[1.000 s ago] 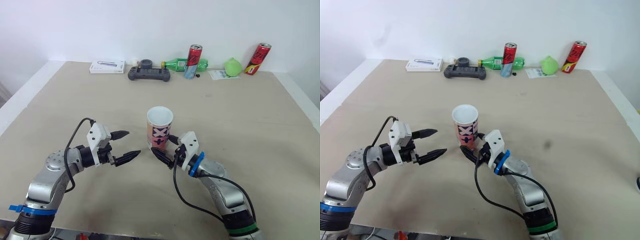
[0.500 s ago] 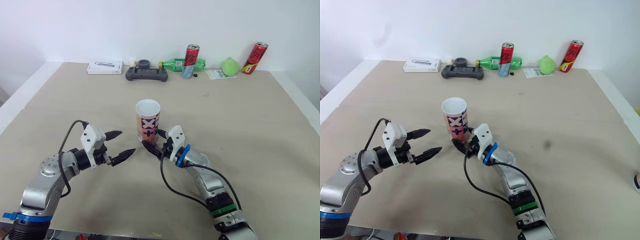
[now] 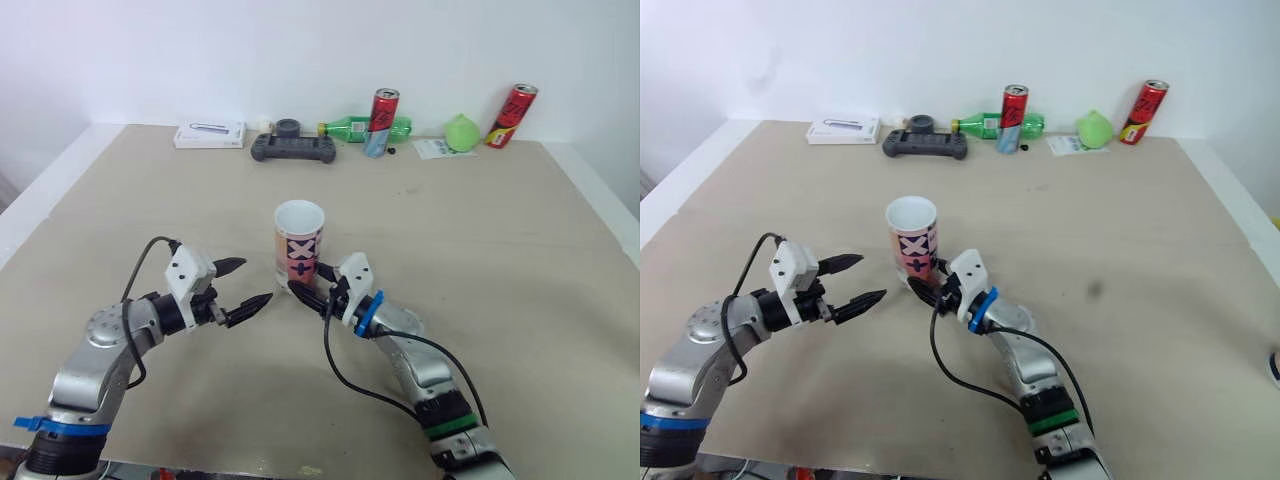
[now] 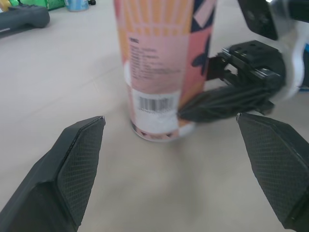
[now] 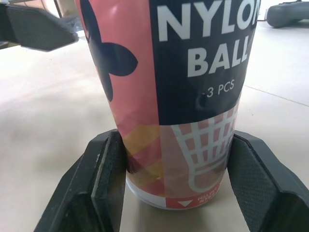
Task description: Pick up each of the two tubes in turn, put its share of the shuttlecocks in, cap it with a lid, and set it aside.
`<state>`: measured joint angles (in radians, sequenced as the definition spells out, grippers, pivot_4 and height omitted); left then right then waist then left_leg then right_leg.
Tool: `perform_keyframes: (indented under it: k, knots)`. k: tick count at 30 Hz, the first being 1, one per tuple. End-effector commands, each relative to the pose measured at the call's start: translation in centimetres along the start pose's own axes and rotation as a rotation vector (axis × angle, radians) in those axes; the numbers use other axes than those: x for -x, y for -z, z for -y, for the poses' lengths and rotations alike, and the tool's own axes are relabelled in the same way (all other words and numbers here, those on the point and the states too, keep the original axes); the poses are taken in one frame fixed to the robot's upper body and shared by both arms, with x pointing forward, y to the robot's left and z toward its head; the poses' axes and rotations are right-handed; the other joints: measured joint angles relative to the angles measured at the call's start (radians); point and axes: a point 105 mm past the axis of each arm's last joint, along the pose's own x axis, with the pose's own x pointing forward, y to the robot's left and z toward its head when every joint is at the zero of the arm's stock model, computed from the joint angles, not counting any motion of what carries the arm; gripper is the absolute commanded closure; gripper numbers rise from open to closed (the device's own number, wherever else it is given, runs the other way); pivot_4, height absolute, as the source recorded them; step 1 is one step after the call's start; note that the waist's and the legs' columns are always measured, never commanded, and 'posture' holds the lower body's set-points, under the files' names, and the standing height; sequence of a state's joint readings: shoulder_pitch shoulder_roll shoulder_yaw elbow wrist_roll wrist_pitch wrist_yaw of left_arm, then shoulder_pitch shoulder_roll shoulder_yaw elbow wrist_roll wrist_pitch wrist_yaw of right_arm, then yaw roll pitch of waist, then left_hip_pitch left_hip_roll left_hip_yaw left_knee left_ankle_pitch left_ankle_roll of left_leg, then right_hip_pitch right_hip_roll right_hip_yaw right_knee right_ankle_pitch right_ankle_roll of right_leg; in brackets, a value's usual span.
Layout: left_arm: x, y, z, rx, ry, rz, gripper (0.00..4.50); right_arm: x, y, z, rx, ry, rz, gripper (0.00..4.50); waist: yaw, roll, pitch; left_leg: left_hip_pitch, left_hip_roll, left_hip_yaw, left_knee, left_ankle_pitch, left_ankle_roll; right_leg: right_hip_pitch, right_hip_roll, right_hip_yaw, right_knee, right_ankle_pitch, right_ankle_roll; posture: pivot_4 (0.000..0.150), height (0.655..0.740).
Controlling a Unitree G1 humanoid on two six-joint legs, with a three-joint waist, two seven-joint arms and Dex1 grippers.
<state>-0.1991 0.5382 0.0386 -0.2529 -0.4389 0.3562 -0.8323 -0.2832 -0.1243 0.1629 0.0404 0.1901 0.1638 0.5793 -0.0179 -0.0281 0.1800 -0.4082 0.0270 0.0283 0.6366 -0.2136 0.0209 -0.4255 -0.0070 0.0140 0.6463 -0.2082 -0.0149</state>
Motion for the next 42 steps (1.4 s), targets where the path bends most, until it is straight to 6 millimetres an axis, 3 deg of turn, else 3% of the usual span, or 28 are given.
perform_keyframes:
  k: [1, 4, 13, 17, 21, 25, 33, 42]
  knots:
    - [-1.7, -1.6, -0.1, -0.039, 0.032, 0.058, 0.00, 2.7, -3.3, 2.5, 0.040, 0.163, 0.104, 1.74, 0.003, 0.000, 0.000, 0.000, 0.000, 0.000, 0.000, 0.000, 0.000, 0.000, 0.000, 0.000, 0.000, 0.000, 0.000, 0.150, 0.7395]
    - [-3.9, -2.3, 0.4, -0.043, 0.098, 0.084, 0.00, 6.1, -4.2, 4.9, 0.044, 0.365, 0.134, 1.74, 0.007, -0.001, 0.000, 0.000, -0.002, 0.000, 0.000, 0.000, -0.001, 0.000, -0.001, 0.000, 0.000, 0.001, 0.003, 0.150, 0.7395]
    - [-12.8, -6.6, 3.8, -0.060, 0.387, 0.226, 0.00, 19.1, -5.2, 11.8, 0.135, 1.154, 0.146, 1.74, -0.004, -0.001, 0.000, 0.000, -0.006, 0.002, 0.000, 0.000, -0.001, 0.000, 0.001, 0.002, -0.001, 0.004, 0.008, 0.150, 0.7395]
    - [-15.1, -7.9, 5.3, -0.087, 0.480, 0.261, 0.00, 22.8, -4.7, 13.9, 0.147, 1.402, 0.139, 1.74, -0.008, -0.001, 0.000, 0.000, -0.006, 0.001, 0.000, 0.001, -0.001, 0.000, 0.002, 0.004, -0.001, 0.004, 0.008, 0.150, 0.7395]
    - [-16.4, -9.1, 6.7, -0.092, 0.542, 0.300, 0.00, 26.4, -2.9, 16.6, 0.083, 1.592, 0.110, 1.74, -0.009, -0.001, 0.000, 0.000, -0.006, 0.002, 0.000, 0.000, -0.001, 0.000, 0.003, 0.004, -0.001, 0.003, 0.008, 0.150, 0.7395]
    - [-16.6, -9.0, 7.2, -0.093, 0.561, 0.308, 0.00, 27.5, -2.2, 18.2, 0.055, 1.640, 0.115, 1.74, -0.009, 0.000, 0.001, 0.000, -0.006, 0.002, -0.001, 0.000, 0.000, -0.001, 0.003, 0.005, -0.001, 0.003, 0.008, 0.150, 0.7395]
    - [-15.8, -8.3, 7.3, -0.103, 0.562, 0.295, 0.00, 30.0, -2.7, 20.2, 0.049, 1.746, 0.176, 1.74, -0.009, 0.001, 0.000, 0.000, -0.006, 0.002, -0.001, 0.000, 0.001, 0.000, 0.004, 0.006, -0.001, 0.003, 0.008, 0.150, 0.7395]
    - [-15.5, -8.3, 7.2, -0.100, 0.546, 0.296, 0.00, 29.9, -1.4, 20.7, 0.009, 1.746, 0.166, 1.74, -0.010, 0.002, 0.000, 0.000, -0.007, 0.002, -0.001, 0.000, 0.001, 0.000, 0.004, 0.007, -0.001, 0.003, 0.008, 0.150, 0.7395]
